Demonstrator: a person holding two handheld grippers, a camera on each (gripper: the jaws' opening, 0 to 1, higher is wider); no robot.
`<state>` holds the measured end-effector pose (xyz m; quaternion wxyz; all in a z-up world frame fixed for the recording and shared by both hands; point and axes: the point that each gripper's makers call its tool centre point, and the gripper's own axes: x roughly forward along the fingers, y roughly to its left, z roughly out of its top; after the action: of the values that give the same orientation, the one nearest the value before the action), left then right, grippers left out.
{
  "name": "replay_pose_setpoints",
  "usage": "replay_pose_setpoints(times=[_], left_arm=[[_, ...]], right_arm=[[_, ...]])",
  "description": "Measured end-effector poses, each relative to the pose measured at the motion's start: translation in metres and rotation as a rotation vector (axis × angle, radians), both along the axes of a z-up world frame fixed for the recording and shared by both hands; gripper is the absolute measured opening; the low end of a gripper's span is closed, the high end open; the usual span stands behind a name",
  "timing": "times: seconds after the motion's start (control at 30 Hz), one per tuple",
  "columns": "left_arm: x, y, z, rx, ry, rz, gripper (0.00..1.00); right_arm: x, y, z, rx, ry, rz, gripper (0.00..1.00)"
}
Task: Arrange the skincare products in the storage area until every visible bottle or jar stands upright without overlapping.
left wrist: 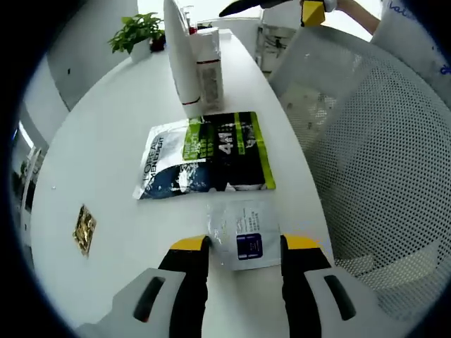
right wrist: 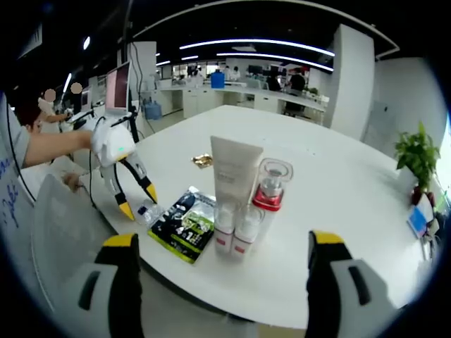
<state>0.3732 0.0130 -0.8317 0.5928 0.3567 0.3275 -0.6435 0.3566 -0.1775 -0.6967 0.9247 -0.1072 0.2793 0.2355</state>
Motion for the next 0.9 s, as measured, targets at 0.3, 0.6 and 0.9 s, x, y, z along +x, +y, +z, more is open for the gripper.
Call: replay_pose_setpoints(times=[0.3, 0.6, 0.9], left_arm=[[0.0023, 0.0009, 0.0005, -0.005, 0.001, 0.016, 0.38], [0.0024, -0.001, 0.0005, -0.027, 0.005, 0.041, 0.39], [0.0057, 0.0007, -0.0007, -0.021, -0.001, 0.078, 0.53]], right_arm=[[-0.0002, 0.0042, 0.0007, 0.001, -0.002, 0.009, 1.0], [-0.0032, 0.0035, -0.0012, -0.008, 0.007, 0.015, 1.0], [-0.0034, 0.0061, 0.0003, -0.01, 0.007, 0.026, 1.0]])
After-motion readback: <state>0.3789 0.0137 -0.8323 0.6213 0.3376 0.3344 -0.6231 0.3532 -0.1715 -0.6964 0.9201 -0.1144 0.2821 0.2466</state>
